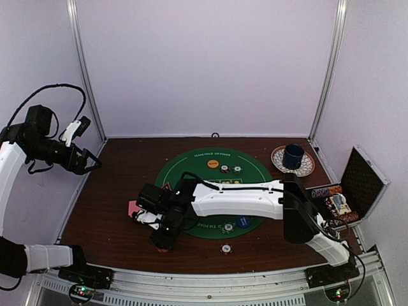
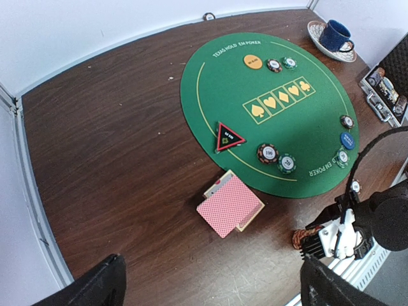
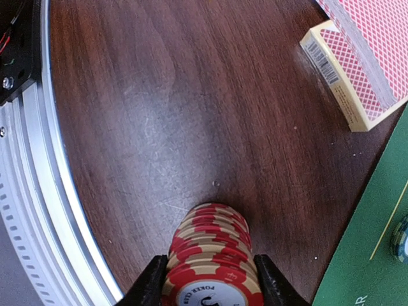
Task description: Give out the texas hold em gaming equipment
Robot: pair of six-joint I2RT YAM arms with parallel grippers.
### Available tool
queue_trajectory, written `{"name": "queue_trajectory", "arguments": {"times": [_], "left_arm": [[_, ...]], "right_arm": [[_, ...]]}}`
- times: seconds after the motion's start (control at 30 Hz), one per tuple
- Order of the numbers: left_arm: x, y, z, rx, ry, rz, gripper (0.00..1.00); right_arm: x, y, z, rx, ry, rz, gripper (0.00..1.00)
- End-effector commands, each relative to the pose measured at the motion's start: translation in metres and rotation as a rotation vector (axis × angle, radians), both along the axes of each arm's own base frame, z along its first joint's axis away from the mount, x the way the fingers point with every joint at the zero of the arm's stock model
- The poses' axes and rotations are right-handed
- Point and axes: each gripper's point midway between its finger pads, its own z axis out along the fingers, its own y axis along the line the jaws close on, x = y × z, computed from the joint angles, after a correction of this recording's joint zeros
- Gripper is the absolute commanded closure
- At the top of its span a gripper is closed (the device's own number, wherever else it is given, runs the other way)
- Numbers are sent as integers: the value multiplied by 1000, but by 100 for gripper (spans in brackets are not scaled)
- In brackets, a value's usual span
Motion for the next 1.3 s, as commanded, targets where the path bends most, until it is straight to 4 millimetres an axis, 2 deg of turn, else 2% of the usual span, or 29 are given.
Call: {"name": "queue_trajectory", "arguments": {"times": [0.0, 0.2, 0.37, 0.47, 0.6, 0.8, 0.9, 1.03, 1.27], "left_arm": [[-2, -2, 4, -6, -20, -12, 2], [-1, -2, 4, -6, -21, -11, 2], [-1, -2, 5, -7, -22, -13, 2], [-1, -2, 7, -7, -27, -12, 2], [-1, -2, 7, -7, -27, -11, 2], [0, -1, 5, -5, -20, -12, 2], [1, -2, 4, -10, -15, -14, 2], [1, -3, 4, -15, -14, -20, 2], [1, -3, 6, -18, -17, -17, 2]], "right_arm": [[4, 4, 55, 87, -50, -1, 63], [9, 1, 78, 109, -91, -2, 63], [26, -4, 100, 137, -130, -36, 66], [49, -11, 105, 139, -165, -90, 69], [96, -26, 104, 126, -209, -205, 74], [169, -47, 93, 135, -235, -358, 75], [195, -51, 79, 137, -233, -407, 75], [217, -50, 57, 132, -231, -438, 75], [239, -46, 16, 124, -211, -482, 75]]}}
